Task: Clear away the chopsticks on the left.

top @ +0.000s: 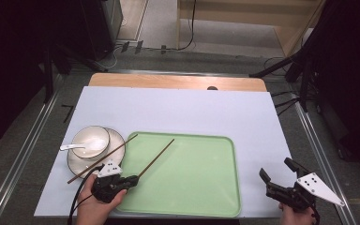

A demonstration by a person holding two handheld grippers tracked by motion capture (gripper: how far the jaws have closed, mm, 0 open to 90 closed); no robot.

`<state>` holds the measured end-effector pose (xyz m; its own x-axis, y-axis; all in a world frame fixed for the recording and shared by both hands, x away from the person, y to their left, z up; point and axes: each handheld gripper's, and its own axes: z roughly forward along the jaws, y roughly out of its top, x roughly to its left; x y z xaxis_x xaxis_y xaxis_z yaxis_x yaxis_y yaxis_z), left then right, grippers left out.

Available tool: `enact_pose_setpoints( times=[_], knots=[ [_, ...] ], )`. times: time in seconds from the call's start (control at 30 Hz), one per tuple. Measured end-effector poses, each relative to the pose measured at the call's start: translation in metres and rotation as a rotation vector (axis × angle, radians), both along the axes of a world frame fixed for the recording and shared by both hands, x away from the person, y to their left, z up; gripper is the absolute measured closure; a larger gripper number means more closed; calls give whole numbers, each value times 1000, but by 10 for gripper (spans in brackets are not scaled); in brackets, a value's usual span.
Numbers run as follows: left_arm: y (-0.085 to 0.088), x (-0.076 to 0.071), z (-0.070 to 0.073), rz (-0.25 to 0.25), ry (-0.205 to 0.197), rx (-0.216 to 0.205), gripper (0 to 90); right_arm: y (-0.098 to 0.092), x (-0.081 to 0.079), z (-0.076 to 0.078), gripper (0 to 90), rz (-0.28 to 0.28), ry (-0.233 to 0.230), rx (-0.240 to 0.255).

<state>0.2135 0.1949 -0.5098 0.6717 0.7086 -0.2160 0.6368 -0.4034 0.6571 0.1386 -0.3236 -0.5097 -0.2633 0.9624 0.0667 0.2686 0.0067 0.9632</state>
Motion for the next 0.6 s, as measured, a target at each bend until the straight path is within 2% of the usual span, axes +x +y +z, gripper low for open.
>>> enact_pose_setpoints(
  times=[0.17, 0.2, 0.23, 0.27, 0.37, 0.4, 0.43, 0.6],
  knots=[
    [1, 1, -3, 12, 12, 10, 835, 0, 0, 0, 52, -1, 4, 5],
    [1, 1, -4, 15, 15, -9, 760, 0, 1, 0, 52, 1, 1, 3],
    [1, 1, -4, 15, 15, -9, 731, 0, 1, 0, 52, 1, 2, 2],
    [1, 2, -2, 20, 11, -28, 738, 0, 1, 0, 52, 2, 1, 1],
    [-1, 5, 2, 22, 5, -34, 858, 0, 1, 0, 52, 0, -1, 1],
    [-4, 8, 4, 20, -1, -38, 858, 0, 1, 0, 52, 0, -1, 2],
    [-8, 11, 6, 16, -3, -36, 900, 0, 1, 0, 52, 1, -1, 3],
    [-42, 30, 14, -34, -29, -5, 900, 0, 0, 0, 52, 3, -1, 11]
  ],
)
